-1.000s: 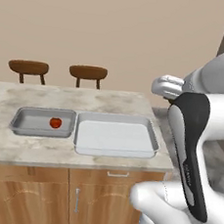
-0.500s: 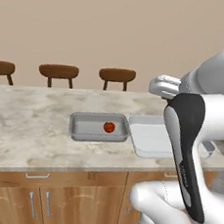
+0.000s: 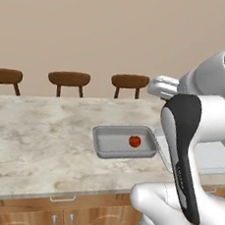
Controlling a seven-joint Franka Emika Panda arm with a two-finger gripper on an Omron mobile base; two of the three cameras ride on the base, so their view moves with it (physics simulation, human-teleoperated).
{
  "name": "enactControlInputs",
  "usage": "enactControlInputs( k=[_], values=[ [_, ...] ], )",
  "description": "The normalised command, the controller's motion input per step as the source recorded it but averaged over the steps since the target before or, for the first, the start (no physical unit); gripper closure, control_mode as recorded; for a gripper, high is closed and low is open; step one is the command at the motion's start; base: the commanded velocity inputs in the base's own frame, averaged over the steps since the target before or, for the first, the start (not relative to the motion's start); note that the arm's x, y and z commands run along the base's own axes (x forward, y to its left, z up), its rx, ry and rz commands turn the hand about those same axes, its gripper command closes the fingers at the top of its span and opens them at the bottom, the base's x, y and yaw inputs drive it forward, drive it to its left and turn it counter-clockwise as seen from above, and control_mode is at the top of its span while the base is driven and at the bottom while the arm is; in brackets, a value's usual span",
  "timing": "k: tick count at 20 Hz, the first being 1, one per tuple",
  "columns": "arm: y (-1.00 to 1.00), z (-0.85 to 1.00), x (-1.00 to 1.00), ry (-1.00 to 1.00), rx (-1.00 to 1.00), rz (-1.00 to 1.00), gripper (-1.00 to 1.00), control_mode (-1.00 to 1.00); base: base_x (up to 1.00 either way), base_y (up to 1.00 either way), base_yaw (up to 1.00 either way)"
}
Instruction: Place the cold items (kiwi and tomato) from the fridge in one tupperware on the dining counter. Place the warm items (hot dog and kebab skewer) in the stove area in another tupperware.
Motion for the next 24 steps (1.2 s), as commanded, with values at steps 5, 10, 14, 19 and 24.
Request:
enactControlInputs(
  k=[5,10,14,19,24],
  values=[
    [0.07,-0.55,0.68,0.28,-0.04,0.02,1.0,-1.0,0.0,0.0,0.0],
    [0.26,-0.82,0.54,0.39,-0.02,0.06,1.0,-1.0,0.0,0.0,0.0],
    [0.35,-0.88,0.45,0.26,-0.02,0.06,1.0,-1.0,0.0,0.0,0.0],
    [0.12,-0.71,0.5,0.16,-0.01,0.02,1.0,-1.0,0.0,0.0,0.0],
    [0.0,-0.46,0.62,0.12,0.0,0.02,1.0,-1.0,0.0,0.0,0.0]
  ],
)
